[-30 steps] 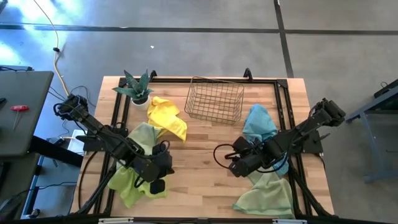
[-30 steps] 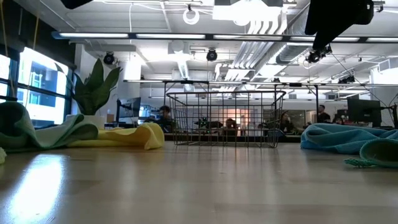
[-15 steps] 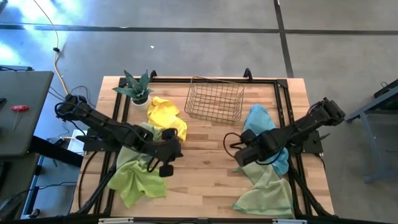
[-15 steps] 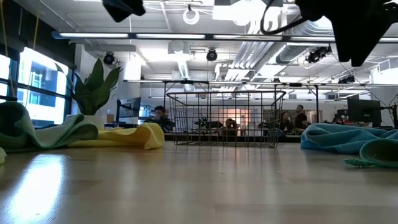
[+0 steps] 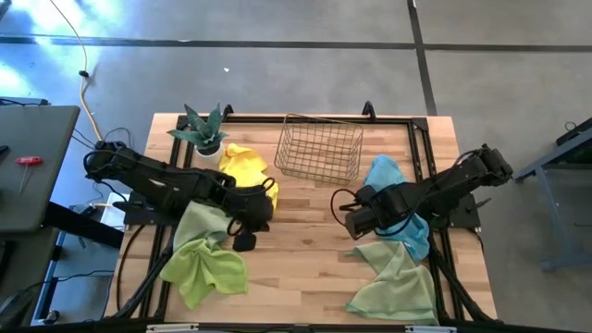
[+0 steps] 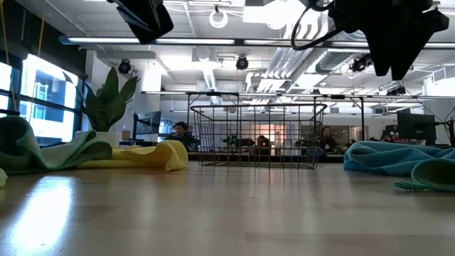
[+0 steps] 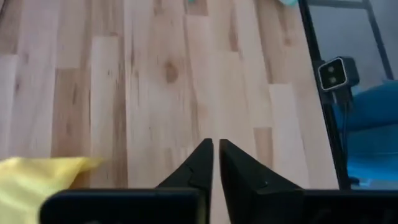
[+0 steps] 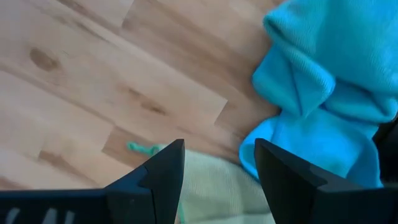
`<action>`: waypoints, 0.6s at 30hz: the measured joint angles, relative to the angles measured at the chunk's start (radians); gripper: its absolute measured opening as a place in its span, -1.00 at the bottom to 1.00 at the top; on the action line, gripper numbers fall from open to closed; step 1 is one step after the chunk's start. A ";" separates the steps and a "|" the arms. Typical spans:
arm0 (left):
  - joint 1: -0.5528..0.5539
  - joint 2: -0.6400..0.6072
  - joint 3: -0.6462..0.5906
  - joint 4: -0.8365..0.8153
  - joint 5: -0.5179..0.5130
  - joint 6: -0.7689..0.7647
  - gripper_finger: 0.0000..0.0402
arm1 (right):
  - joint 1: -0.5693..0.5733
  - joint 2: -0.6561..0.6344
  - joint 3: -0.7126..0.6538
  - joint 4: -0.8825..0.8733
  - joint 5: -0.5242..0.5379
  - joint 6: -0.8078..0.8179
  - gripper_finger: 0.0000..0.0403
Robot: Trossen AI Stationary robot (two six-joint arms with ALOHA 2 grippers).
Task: Fold microfiber towels
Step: Fold the bottom blue microfiber cloth
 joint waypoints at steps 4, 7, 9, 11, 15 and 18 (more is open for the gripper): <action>0.023 0.000 0.000 0.058 0.031 0.049 -0.61 | -0.002 0.000 0.000 -0.005 -0.060 -0.010 -0.07; 0.022 0.000 0.000 0.101 0.039 0.070 -0.42 | -0.002 0.000 0.000 -0.030 -0.102 -0.007 -0.07; 0.021 0.000 0.000 0.112 0.042 0.062 -0.33 | -0.002 0.000 0.000 -0.070 -0.118 0.013 -0.07; 0.023 0.000 0.000 0.111 0.041 0.048 -0.27 | -0.002 0.000 0.000 -0.102 -0.118 0.037 -0.07; 0.042 -0.021 0.000 0.062 0.041 0.051 -0.25 | -0.001 0.004 0.000 -0.112 -0.127 0.043 -0.07; 0.060 -0.063 0.000 0.018 0.045 0.014 -0.28 | 0.005 0.025 -0.009 -0.112 -0.149 0.037 -0.07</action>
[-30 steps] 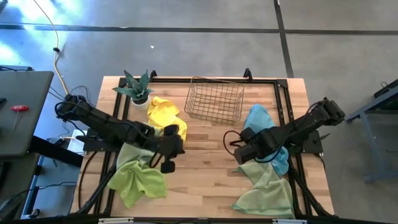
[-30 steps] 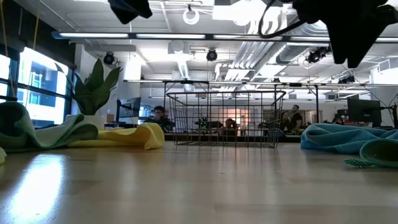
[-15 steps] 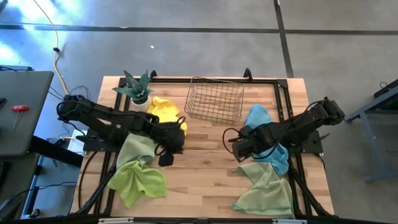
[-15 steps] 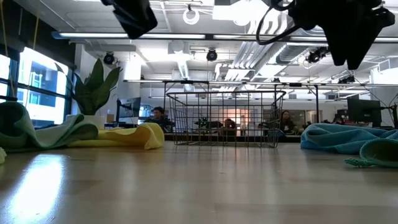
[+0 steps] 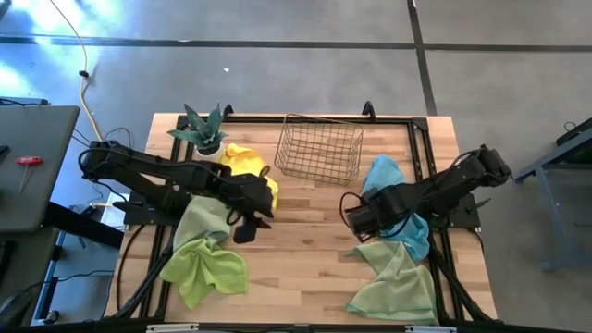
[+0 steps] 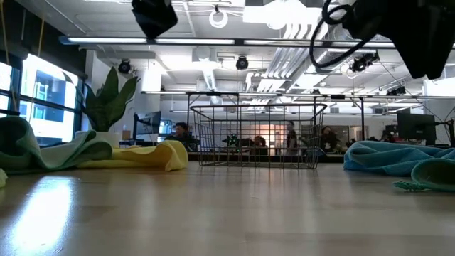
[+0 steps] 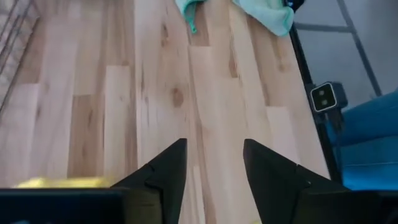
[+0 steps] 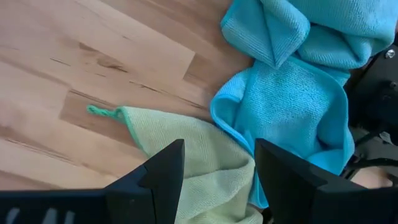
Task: Fold microfiber towels
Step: Fold the bottom blue microfiber cloth
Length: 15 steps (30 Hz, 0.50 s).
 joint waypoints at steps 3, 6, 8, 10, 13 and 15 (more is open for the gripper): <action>0.004 -0.055 0.000 -0.012 -0.001 -0.029 -0.31 | 0.008 0.027 -0.058 0.024 -0.071 -0.015 -0.07; -0.004 -0.109 0.000 0.007 -0.005 -0.069 -0.33 | 0.012 0.042 -0.130 0.069 -0.118 -0.025 -0.07; -0.019 -0.131 0.000 0.031 -0.022 -0.102 -0.34 | 0.011 0.044 -0.171 0.120 -0.130 -0.018 -0.07; -0.037 -0.143 0.000 0.048 -0.053 -0.137 -0.35 | 0.011 0.044 -0.210 0.193 -0.129 -0.006 -0.07; -0.065 -0.151 0.000 0.058 -0.087 -0.173 -0.35 | 0.011 0.044 -0.279 0.298 -0.131 -0.002 -0.07; -0.088 -0.149 0.000 0.062 -0.097 -0.190 -0.35 | 0.009 0.044 -0.329 0.364 -0.133 0.002 -0.07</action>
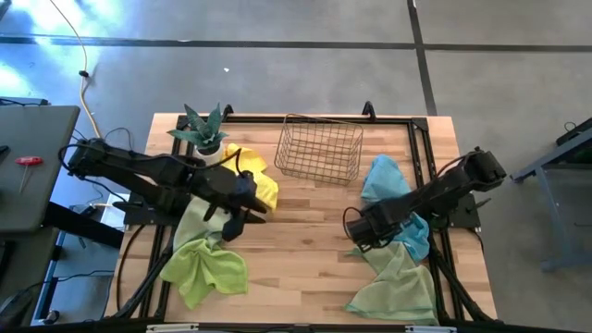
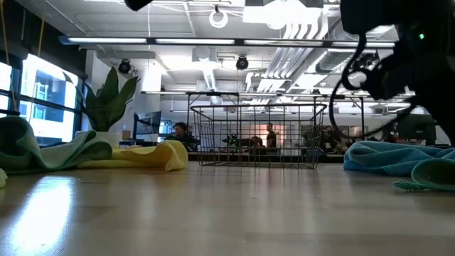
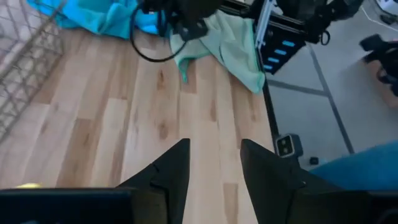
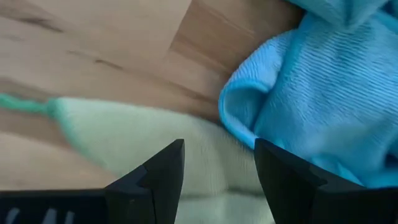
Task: Fold microfiber towels
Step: Fold the bottom blue microfiber cloth
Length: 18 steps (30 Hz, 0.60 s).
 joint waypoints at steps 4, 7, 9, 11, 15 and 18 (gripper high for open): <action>-0.044 0.006 0.000 0.027 -0.036 -0.016 -0.35 | -0.008 0.000 -0.067 0.059 0.010 0.026 -0.07; -0.062 0.007 0.000 0.033 -0.067 -0.024 -0.35 | -0.009 0.000 -0.090 0.060 0.041 0.044 -0.07; -0.068 0.007 0.000 0.033 -0.087 -0.031 -0.35 | -0.009 0.000 -0.101 0.065 0.042 0.043 -0.08; -0.070 0.007 0.000 0.033 -0.099 -0.032 -0.35 | -0.009 0.000 -0.108 0.068 0.042 0.041 -0.13; -0.071 0.007 0.000 0.033 -0.105 -0.042 -0.35 | -0.009 -0.001 -0.116 0.080 0.037 0.042 -0.40; -0.071 0.007 0.000 0.036 -0.108 -0.042 -0.35 | -0.008 -0.001 -0.116 0.107 0.035 0.045 -0.69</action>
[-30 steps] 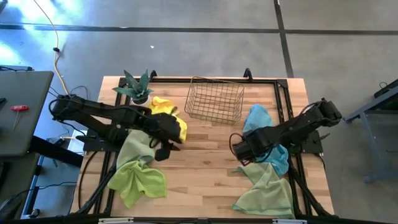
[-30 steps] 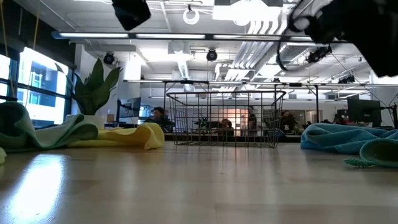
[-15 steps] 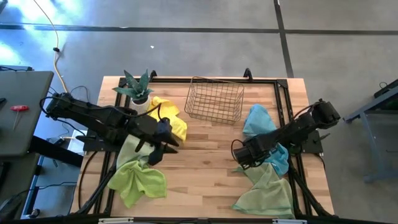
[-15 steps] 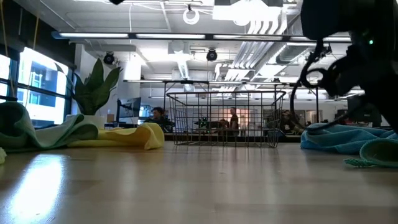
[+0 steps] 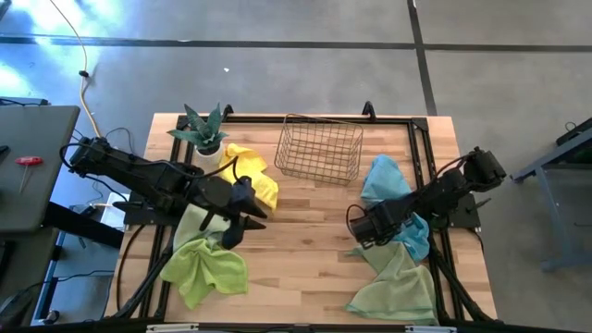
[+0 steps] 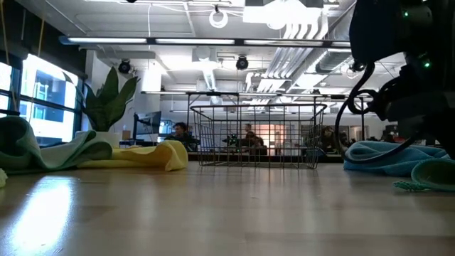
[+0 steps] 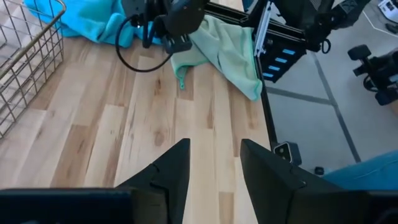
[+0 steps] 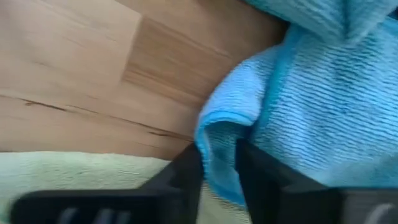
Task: Fold microfiber towels
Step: Fold the bottom blue microfiber cloth
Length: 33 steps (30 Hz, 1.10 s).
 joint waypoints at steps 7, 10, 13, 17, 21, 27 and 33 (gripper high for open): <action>0.000 0.000 0.000 0.006 -0.032 -0.014 -0.35 | 0.001 0.000 0.025 0.029 -0.007 -0.008 -0.94; 0.000 0.000 0.000 0.006 -0.035 -0.014 -0.35 | 0.000 -0.005 0.084 0.013 0.000 -0.046 -0.99; 0.000 0.000 0.000 0.005 -0.035 -0.014 -0.35 | 0.001 -0.005 0.178 -0.063 0.047 -0.075 -0.98; 0.000 0.000 0.000 0.005 -0.035 -0.003 -0.35 | 0.000 -0.005 0.339 -0.231 0.151 -0.102 -0.99; 0.000 0.000 0.000 0.005 -0.035 0.001 -0.35 | 0.001 -0.005 0.513 -0.408 0.283 -0.103 -1.00; 0.000 0.000 0.000 0.005 -0.035 0.004 -0.35 | 0.001 -0.005 0.752 -0.482 0.526 -0.168 -1.00; 0.000 0.000 0.000 0.005 -0.035 0.004 -0.35 | 0.001 -0.005 0.956 -0.404 0.741 -0.327 -1.00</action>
